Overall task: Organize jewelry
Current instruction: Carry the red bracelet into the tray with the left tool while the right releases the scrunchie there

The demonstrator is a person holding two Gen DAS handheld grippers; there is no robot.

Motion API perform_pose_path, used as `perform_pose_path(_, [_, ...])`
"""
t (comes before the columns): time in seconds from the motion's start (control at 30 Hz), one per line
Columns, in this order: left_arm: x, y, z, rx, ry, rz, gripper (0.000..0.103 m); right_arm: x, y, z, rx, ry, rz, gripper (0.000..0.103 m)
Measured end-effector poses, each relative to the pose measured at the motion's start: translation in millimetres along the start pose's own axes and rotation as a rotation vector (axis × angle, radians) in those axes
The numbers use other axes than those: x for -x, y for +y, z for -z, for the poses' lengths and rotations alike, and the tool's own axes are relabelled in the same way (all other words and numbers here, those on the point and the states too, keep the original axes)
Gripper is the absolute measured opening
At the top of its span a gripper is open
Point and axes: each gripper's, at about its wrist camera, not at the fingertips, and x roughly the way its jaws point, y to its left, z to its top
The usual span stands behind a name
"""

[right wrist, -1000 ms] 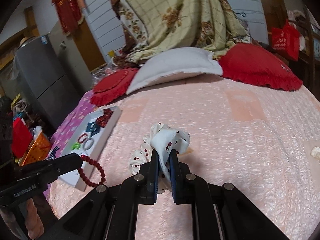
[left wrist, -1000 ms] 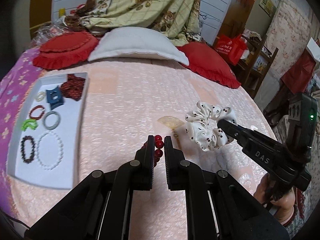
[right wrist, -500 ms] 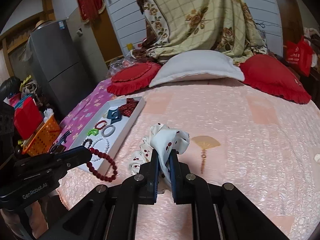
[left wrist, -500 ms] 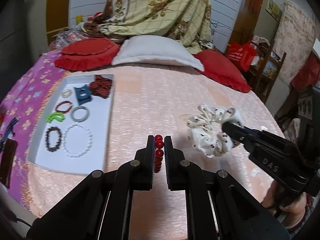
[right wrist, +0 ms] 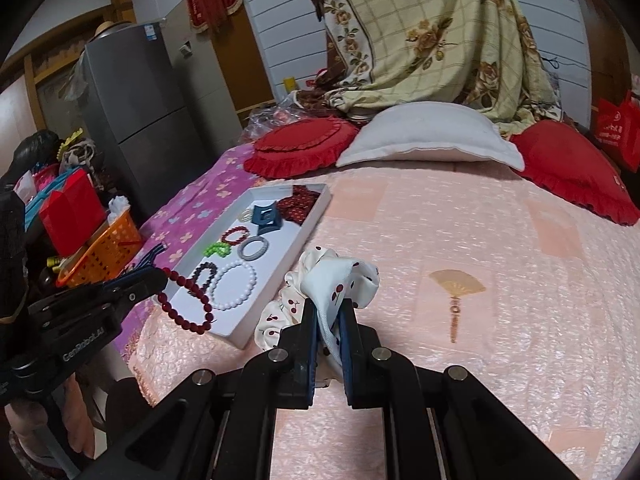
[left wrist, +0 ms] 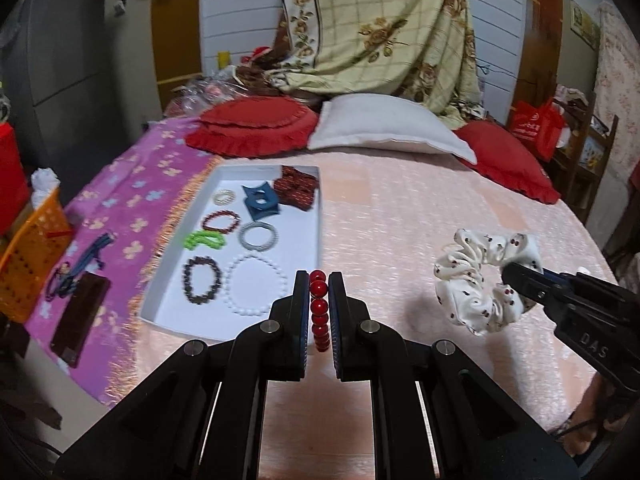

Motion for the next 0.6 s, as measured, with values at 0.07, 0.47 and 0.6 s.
perform_pose_path(0.07, [3, 3, 1, -0.006, -0.013, -0.018, 0.008, 1, 6, 0, 0.012, -0.001, -0.005, 0.010])
perform_pose_path(0.47, [6, 19, 3, -0.005, -0.024, -0.063, 0.008, 2, 37, -1, 0.069, -0.003, -0.036, 0.010])
perform_pose_path(0.6, [4, 24, 2, -0.001, -0.016, -0.066, 0.008, -2, 42, -2, 0.078, 0.002, -0.045, 0.010])
